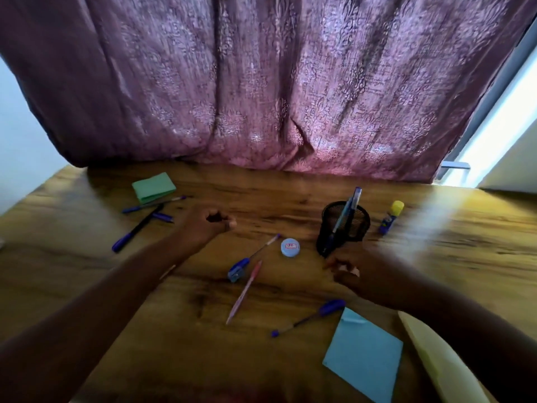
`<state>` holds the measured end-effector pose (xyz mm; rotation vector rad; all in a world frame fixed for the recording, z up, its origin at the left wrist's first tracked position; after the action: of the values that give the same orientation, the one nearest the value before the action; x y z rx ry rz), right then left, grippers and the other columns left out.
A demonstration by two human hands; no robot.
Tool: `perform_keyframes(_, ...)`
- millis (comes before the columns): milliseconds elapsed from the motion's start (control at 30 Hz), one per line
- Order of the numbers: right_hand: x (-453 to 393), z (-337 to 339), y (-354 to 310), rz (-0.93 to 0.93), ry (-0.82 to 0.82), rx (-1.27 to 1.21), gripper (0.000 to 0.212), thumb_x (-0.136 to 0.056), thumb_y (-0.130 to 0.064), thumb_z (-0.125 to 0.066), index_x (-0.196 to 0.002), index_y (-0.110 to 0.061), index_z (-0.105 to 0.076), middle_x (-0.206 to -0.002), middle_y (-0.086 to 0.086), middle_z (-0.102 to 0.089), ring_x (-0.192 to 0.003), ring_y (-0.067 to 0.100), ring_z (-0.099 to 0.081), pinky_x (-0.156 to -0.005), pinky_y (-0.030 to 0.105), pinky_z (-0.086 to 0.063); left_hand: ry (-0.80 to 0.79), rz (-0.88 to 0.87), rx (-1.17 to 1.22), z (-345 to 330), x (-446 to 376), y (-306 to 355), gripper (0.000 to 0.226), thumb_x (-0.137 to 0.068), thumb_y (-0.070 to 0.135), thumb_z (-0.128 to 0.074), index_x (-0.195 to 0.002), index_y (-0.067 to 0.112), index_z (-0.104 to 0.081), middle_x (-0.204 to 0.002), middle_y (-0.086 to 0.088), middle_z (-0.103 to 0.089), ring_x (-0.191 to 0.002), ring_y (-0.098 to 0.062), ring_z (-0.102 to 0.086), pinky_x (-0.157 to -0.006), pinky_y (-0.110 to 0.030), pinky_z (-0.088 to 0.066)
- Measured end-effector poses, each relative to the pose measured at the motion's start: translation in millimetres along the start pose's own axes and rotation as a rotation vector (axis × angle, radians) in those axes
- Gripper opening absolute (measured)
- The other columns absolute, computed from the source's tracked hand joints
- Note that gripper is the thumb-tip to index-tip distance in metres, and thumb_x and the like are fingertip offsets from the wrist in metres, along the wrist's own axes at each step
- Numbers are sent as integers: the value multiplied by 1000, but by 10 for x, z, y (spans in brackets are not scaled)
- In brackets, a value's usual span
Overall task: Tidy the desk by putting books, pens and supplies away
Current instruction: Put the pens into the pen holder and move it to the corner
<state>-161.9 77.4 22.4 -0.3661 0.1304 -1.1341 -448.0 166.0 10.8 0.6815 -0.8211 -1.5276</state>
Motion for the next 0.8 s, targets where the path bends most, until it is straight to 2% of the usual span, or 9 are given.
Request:
perform_keyframes(67,54,-210,-10,34,-174,117,31,-93,-39,-51,-123,-33,-56,-117,-18,-51,-100,-3,-47,-81,13,-39,-41,51,-68,57,89,-228,11,-82,19,-74,-78,27,-67,-81,1,-69,-75,-9,-60,-68,-22,-46)
perform_keyframes(133,104,-431,18,56,-297,206,37,-90,-50,-50,-125,-39,-52,-124,-14,-51,-116,8,-46,-94,27,-41,-161,109,-139,-43,152,-385,13,-83,20,-73,-79,29,-64,-84,6,-66,-80,-9,-59,-67,-22,-44)
perform_keyframes(167,128,-504,57,8,-322,195,40,-86,-54,-52,-124,-42,-50,-123,-14,-50,-116,9,-46,-95,31,-41,-204,120,-202,-123,162,-442,12,-83,24,-73,-79,30,-64,-83,8,-64,-80,-9,-59,-66,-22,-43)
perform_keyframes(233,163,-559,69,-47,-296,146,40,-84,-54,-54,-123,-44,-50,-120,-15,-49,-112,8,-45,-94,31,-43,-239,107,-322,-254,160,-476,6,-84,33,-71,-82,30,-65,-84,11,-63,-81,-7,-58,-68,-25,-46)
perform_keyframes(333,143,-580,56,-36,-235,149,31,-89,-44,-54,-120,-43,-53,-119,-14,-51,-111,7,-46,-92,27,-42,-236,112,-378,-390,109,-442,18,-81,45,-69,-86,29,-68,-87,12,-65,-83,-5,-59,-76,-33,-52)
perform_keyframes(500,97,-600,91,-87,-218,105,26,-89,-40,-56,-114,-43,-56,-116,-15,-53,-108,6,-48,-90,26,-43,-252,67,-459,-491,11,-313,21,-77,43,-70,-82,23,-69,-82,7,-68,-77,-9,-61,-68,-32,-50)
perform_keyframes(600,114,-521,94,-134,-158,-19,18,-85,-37,-62,-99,-47,-57,-106,-20,-58,-98,0,-52,-84,23,-46,-266,26,-521,-511,-1,-295,16,-80,36,-65,-81,21,-67,-82,3,-67,-76,-13,-61,-69,-35,-51)
perform_keyframes(700,153,-264,126,-221,-17,-313,24,-82,-25,-71,-85,-46,-60,-94,-18,-65,-87,-1,-60,-76,20,-48,-174,17,-369,-482,-78,-280,7,-79,31,-68,-79,24,-65,-82,4,-67,-77,-11,-61,-73,-36,-52)
perform_keyframes(800,233,165,146,-258,250,-665,24,-78,-9,-73,-88,-30,-67,-85,-5,-69,-73,4,-62,-68,22,-47,-3,38,60,-360,-187,-99,24,-72,35,-73,-89,19,-68,-82,-1,-67,-74,-14,-60,-70,-34,-51)
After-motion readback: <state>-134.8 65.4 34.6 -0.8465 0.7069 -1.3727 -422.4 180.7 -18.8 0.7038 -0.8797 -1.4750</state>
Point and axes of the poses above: each hand's wrist, its own x-axis away from the middle knuckle, its own z-axis out of the back of the hand, y = z × x, the point moved 4 cm from there along -x, towards the middle knuckle
